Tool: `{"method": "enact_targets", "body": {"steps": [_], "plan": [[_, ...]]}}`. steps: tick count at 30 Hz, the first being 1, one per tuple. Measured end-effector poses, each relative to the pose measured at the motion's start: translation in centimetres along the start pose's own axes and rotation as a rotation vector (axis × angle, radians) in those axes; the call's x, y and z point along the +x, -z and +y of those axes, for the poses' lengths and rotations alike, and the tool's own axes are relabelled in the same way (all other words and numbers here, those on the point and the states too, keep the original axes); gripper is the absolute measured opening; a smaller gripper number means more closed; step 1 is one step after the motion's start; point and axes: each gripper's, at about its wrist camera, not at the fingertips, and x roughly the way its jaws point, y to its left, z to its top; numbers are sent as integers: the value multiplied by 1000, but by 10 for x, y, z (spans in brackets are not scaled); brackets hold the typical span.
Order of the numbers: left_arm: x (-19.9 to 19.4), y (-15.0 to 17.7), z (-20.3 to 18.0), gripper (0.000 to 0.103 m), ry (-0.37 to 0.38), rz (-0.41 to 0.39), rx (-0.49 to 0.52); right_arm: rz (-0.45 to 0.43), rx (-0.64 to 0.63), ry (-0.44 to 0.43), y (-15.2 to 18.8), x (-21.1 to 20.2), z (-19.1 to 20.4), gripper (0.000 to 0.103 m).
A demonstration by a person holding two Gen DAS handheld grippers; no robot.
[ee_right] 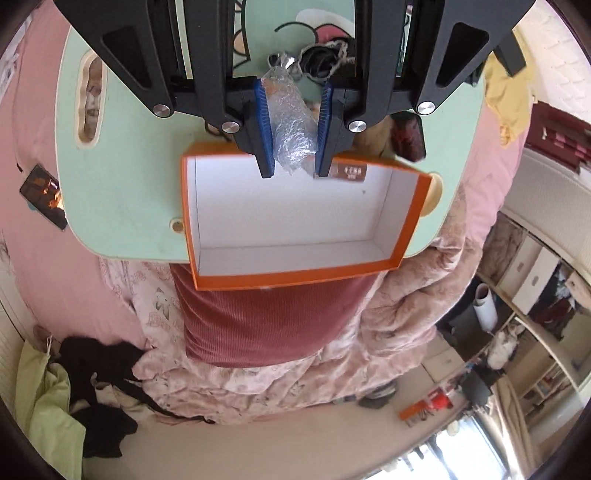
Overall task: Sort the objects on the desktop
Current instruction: 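Carry the bubble-wrapped item out and set it beside the silver cup, right gripper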
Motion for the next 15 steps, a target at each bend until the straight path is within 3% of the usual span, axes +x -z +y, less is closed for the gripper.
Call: {"method": "enact_targets", "body": {"steps": [5, 7, 10, 12, 15], "plan": [[0, 0, 0, 103, -1, 1, -1, 73, 64, 23, 57, 27, -19, 21], [1, 0, 0, 103, -3, 1, -1, 62, 96, 46, 66, 33, -29, 22], [2, 1, -1, 103, -4, 1, -1, 52, 106, 2, 69, 39, -35, 26], [2, 1, -1, 103, -4, 0, -2, 19, 96, -15, 70, 35, -34, 37], [2, 0, -1, 103, -5, 1, -1, -105, 72, -15, 78, 12, -30, 56]]}}
